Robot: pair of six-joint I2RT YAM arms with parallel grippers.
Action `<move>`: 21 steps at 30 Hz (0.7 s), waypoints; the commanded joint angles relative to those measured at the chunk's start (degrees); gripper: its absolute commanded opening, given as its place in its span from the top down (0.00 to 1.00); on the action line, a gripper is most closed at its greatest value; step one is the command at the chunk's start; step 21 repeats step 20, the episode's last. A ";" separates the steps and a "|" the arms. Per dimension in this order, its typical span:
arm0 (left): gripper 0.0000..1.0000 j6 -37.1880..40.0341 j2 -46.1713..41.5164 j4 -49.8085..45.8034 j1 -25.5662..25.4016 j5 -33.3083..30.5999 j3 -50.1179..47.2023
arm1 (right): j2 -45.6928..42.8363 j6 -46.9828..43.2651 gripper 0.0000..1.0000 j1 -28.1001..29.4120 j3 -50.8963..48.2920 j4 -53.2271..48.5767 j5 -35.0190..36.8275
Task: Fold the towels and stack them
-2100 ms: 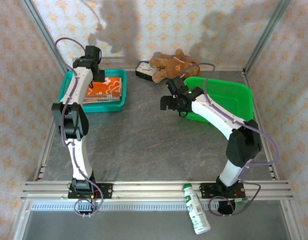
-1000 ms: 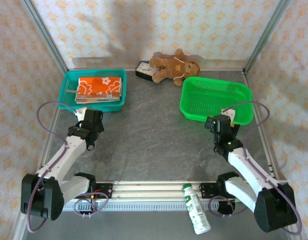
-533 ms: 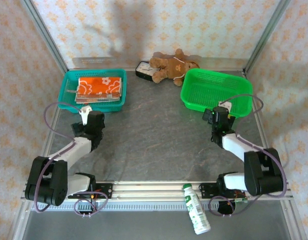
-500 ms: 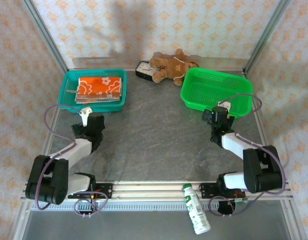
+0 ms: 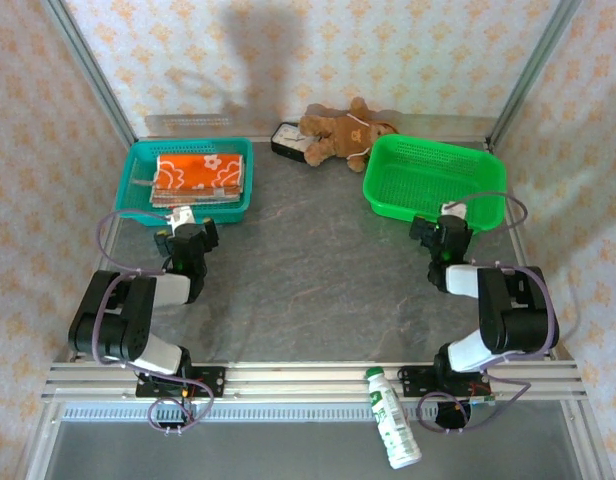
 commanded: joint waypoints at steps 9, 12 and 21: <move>0.00 2.78 1.37 6.38 -0.17 2.72 -0.38 | 0.53 0.48 0.01 0.06 -1.05 5.85 -3.30; 0.00 2.78 1.43 6.55 -0.14 2.65 -0.45 | 0.57 0.46 0.01 0.10 -1.07 5.94 -3.28; 0.00 2.78 1.43 6.55 -0.23 2.71 -0.46 | 0.59 0.47 0.01 0.06 -1.07 5.92 -3.30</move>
